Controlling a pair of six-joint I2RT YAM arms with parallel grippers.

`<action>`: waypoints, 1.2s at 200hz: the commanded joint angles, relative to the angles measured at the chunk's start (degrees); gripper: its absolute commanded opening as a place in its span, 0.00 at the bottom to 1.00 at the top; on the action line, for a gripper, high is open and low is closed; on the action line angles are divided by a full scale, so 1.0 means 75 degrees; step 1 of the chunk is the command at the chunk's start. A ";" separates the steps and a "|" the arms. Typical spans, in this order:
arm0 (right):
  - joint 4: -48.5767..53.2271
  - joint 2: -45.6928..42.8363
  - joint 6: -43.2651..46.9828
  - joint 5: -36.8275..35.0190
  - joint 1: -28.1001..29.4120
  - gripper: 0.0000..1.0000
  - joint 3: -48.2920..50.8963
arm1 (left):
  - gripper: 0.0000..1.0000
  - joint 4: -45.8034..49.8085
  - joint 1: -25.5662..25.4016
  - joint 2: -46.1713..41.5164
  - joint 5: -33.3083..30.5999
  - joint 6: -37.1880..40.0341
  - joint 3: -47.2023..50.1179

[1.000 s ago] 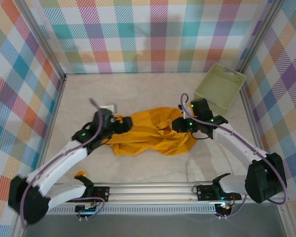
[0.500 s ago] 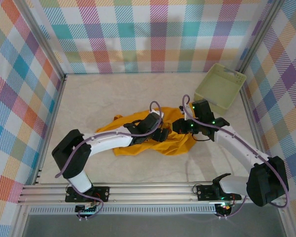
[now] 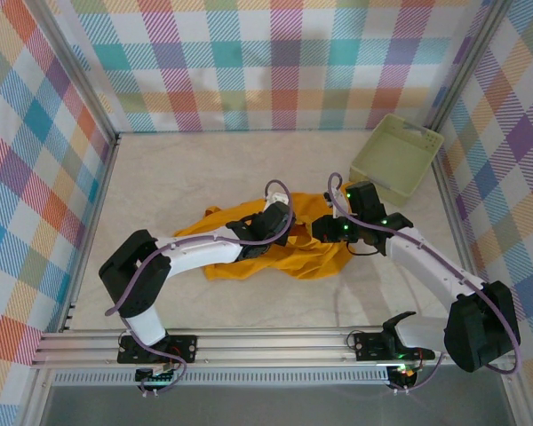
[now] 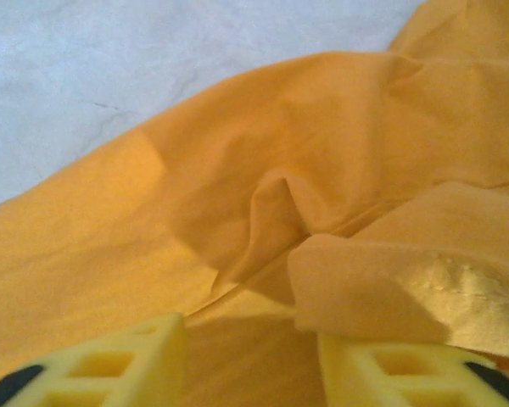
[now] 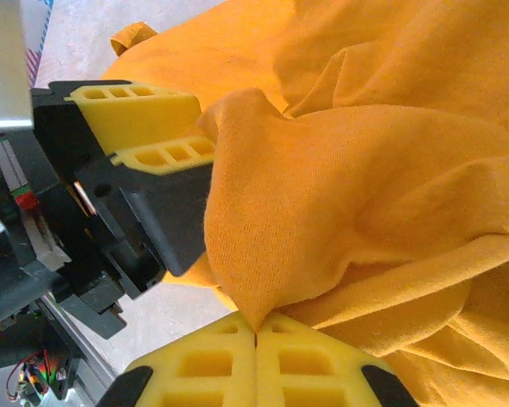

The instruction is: Fold the inside-out t-shirt

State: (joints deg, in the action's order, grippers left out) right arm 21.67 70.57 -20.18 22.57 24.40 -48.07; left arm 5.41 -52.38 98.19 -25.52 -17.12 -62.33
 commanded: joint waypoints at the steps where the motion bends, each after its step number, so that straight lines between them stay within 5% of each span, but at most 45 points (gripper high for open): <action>1: -0.0077 0.0045 -0.0066 -0.0075 0.0017 0.00 0.0010 | 0.34 -0.0228 -0.0036 -0.0235 -0.0183 0.0025 -0.0057; 67: 0.0154 0.0102 -0.0069 -0.0644 0.0006 0.04 -0.0053 | 0.00 -0.0407 -0.0041 -0.0317 0.0234 0.0184 -0.0024; 104: 0.0358 0.0172 0.0042 -0.0901 -0.0347 0.16 -0.0144 | 0.00 -0.0643 -0.0036 -0.0760 0.0607 0.0244 0.0410; 139: 0.1023 0.0397 0.0134 -0.2377 -0.0418 0.33 -0.0346 | 0.00 -0.0796 -0.0037 -0.1132 0.1138 -0.0008 0.0796; 177: 0.1419 -0.0097 0.0246 -0.2919 -0.0260 0.38 -0.0282 | 0.00 -0.0741 -0.0036 -0.0926 0.1460 -0.0112 0.0713; 240: 0.2453 -0.0829 -0.0346 -0.4292 0.1788 0.43 -0.0583 | 0.00 -0.0584 -0.0024 -0.1051 0.1105 -0.0237 0.0807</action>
State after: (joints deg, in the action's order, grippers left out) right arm 35.38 63.81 -19.75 -4.51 32.51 -49.95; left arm 0.95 -52.38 91.64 -15.59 -17.37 -57.21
